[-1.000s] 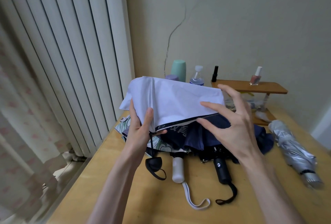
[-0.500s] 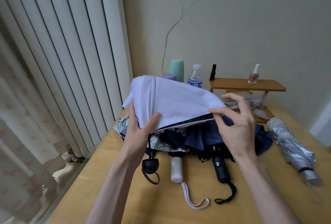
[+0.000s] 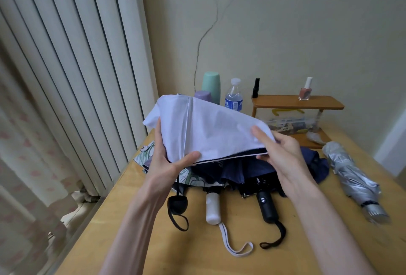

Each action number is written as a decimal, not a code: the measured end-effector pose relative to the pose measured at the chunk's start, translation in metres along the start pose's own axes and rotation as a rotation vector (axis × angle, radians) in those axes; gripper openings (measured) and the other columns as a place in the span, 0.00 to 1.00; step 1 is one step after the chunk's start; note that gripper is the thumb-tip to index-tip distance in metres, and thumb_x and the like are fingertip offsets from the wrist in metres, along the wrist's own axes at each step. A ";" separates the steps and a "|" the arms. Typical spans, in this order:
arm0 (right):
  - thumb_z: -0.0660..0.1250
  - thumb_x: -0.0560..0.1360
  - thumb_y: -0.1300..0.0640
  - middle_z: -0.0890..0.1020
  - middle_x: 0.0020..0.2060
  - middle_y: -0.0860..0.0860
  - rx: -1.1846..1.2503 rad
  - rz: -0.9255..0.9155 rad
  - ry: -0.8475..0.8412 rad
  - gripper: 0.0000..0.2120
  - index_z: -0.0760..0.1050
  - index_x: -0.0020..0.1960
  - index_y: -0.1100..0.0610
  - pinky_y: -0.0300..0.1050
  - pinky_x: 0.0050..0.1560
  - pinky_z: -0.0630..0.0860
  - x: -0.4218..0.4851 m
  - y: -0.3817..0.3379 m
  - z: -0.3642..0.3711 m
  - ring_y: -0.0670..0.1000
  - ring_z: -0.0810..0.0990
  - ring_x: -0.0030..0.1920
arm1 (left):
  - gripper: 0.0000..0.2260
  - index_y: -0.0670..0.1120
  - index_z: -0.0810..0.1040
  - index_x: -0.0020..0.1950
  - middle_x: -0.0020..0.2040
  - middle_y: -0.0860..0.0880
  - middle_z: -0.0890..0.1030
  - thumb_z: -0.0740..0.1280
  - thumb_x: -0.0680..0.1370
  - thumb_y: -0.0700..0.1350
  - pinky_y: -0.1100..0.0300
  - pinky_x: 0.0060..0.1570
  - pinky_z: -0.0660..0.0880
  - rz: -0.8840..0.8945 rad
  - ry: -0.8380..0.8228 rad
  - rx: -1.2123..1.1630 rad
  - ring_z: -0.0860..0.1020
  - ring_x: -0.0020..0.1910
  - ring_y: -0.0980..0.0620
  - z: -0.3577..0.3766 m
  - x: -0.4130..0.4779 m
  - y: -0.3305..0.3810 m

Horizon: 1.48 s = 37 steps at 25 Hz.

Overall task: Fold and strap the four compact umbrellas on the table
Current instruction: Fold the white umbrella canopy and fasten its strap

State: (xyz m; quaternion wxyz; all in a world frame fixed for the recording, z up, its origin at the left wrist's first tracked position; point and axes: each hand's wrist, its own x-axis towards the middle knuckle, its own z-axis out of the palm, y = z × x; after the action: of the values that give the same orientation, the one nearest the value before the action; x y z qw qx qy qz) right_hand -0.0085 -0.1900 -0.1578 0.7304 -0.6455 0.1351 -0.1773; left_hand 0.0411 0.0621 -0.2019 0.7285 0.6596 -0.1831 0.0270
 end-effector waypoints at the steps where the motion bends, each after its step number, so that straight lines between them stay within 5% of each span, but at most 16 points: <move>1: 0.75 0.78 0.51 0.89 0.49 0.50 0.023 -0.040 0.001 0.13 0.85 0.60 0.56 0.43 0.50 0.84 -0.001 0.002 -0.003 0.50 0.88 0.51 | 0.53 0.76 0.55 0.79 0.81 0.59 0.66 0.86 0.67 0.53 0.41 0.74 0.71 0.004 -0.005 0.012 0.69 0.79 0.49 0.000 0.000 0.001; 5: 0.70 0.82 0.59 0.89 0.52 0.50 0.109 -0.118 -0.073 0.08 0.83 0.59 0.53 0.44 0.59 0.83 -0.001 -0.001 -0.010 0.50 0.88 0.56 | 0.43 0.75 0.58 0.79 0.80 0.58 0.70 0.81 0.72 0.62 0.38 0.73 0.71 0.000 0.039 -0.059 0.73 0.77 0.48 0.003 0.000 0.002; 8: 0.67 0.83 0.63 0.88 0.56 0.51 0.042 -0.161 -0.188 0.15 0.81 0.64 0.47 0.48 0.63 0.82 -0.001 -0.004 -0.014 0.50 0.86 0.60 | 0.35 0.73 0.60 0.79 0.78 0.58 0.73 0.76 0.79 0.58 0.41 0.72 0.74 0.020 0.094 -0.052 0.76 0.74 0.51 0.005 -0.002 0.005; 12: 0.72 0.81 0.57 0.88 0.52 0.48 -0.158 -0.252 -0.251 0.09 0.82 0.61 0.49 0.36 0.51 0.81 0.000 -0.009 -0.024 0.46 0.86 0.56 | 0.36 0.74 0.57 0.80 0.79 0.59 0.70 0.74 0.80 0.55 0.42 0.73 0.72 0.058 0.060 0.014 0.74 0.76 0.52 -0.003 -0.005 0.012; 16: 0.76 0.77 0.52 0.89 0.49 0.48 -0.345 -0.193 -0.358 0.10 0.84 0.54 0.57 0.37 0.48 0.83 0.004 -0.012 -0.034 0.48 0.88 0.50 | 0.37 0.74 0.57 0.80 0.81 0.58 0.69 0.74 0.79 0.55 0.42 0.74 0.71 0.058 -0.009 0.048 0.73 0.77 0.51 -0.011 -0.007 0.013; 20: 0.79 0.74 0.50 0.89 0.43 0.49 -0.408 -0.147 -0.276 0.12 0.84 0.47 0.60 0.29 0.43 0.78 0.011 -0.007 -0.039 0.46 0.87 0.46 | 0.37 0.76 0.57 0.79 0.80 0.58 0.70 0.75 0.78 0.56 0.42 0.73 0.72 0.030 -0.007 0.051 0.74 0.75 0.51 -0.011 -0.008 0.012; 26: 0.74 0.76 0.53 0.89 0.48 0.50 -0.425 -0.158 -0.443 0.08 0.88 0.47 0.56 0.43 0.63 0.77 0.015 -0.010 -0.053 0.48 0.87 0.54 | 0.37 0.77 0.58 0.78 0.80 0.58 0.69 0.76 0.78 0.55 0.42 0.72 0.73 -0.002 0.025 0.032 0.75 0.75 0.51 -0.015 -0.007 0.009; 32: 0.68 0.81 0.54 0.87 0.57 0.49 -0.454 -0.171 -0.586 0.11 0.87 0.54 0.59 0.34 0.61 0.77 0.014 -0.009 -0.055 0.45 0.83 0.61 | 0.38 0.78 0.58 0.78 0.81 0.58 0.68 0.76 0.78 0.56 0.42 0.73 0.73 -0.003 0.007 0.035 0.74 0.75 0.51 -0.015 -0.007 0.010; 37: 0.78 0.74 0.54 0.88 0.44 0.54 -0.382 -0.137 -0.379 0.09 0.87 0.48 0.59 0.46 0.45 0.81 0.014 -0.009 -0.049 0.50 0.82 0.37 | 0.36 0.76 0.58 0.79 0.80 0.59 0.70 0.74 0.80 0.52 0.42 0.72 0.74 0.015 0.035 0.021 0.75 0.75 0.51 -0.012 -0.007 0.009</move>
State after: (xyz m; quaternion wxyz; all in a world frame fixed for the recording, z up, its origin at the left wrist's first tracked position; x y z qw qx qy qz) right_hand -0.0173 -0.2413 -0.1553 0.5939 -0.8010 -0.0169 -0.0738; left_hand 0.0344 0.0760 -0.1957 0.7246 0.6650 -0.1747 0.0460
